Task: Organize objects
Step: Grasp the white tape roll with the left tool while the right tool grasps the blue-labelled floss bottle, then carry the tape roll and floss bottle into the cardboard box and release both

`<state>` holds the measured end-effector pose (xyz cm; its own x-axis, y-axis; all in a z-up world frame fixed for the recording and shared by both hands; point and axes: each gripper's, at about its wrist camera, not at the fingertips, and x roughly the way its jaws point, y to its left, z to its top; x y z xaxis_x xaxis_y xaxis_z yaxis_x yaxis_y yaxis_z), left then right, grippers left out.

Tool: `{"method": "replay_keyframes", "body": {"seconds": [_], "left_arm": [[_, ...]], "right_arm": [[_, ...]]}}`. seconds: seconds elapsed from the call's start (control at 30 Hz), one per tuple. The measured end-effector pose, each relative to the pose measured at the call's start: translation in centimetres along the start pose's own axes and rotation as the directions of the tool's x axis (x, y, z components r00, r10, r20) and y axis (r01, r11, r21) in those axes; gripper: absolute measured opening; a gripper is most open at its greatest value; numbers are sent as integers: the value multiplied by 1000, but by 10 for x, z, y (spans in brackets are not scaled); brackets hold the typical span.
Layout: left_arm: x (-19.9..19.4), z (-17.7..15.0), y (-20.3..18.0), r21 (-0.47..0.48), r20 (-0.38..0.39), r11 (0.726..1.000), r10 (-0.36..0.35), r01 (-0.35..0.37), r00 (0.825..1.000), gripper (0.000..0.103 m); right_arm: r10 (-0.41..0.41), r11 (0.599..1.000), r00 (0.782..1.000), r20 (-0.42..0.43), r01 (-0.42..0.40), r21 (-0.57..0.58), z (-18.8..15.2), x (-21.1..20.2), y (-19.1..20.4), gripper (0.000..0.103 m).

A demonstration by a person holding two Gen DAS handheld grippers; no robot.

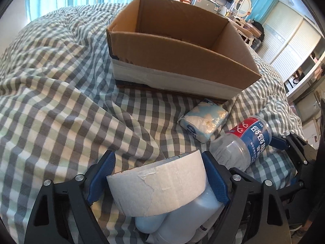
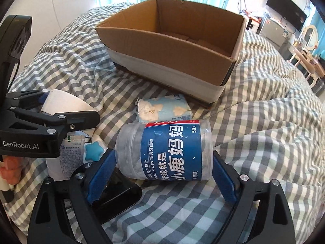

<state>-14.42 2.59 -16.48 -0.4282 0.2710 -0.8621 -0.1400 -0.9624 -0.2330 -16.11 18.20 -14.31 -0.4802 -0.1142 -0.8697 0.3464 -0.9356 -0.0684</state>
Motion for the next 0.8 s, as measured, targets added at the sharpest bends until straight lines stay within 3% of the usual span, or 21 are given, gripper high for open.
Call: {"method": "replay_keyframes", "body": {"seconds": [0.4,0.8], "left_arm": [[-51,-1,-8,29,111,999,36,-40,993,87],[-115,3,-21,67,249,993,78,-97,965,87]], "right_arm": [[-60,998,988,142,58,14,-4,-53,10,90],[-66,997,960,271,53,55,-7,-118,20,90]]}}
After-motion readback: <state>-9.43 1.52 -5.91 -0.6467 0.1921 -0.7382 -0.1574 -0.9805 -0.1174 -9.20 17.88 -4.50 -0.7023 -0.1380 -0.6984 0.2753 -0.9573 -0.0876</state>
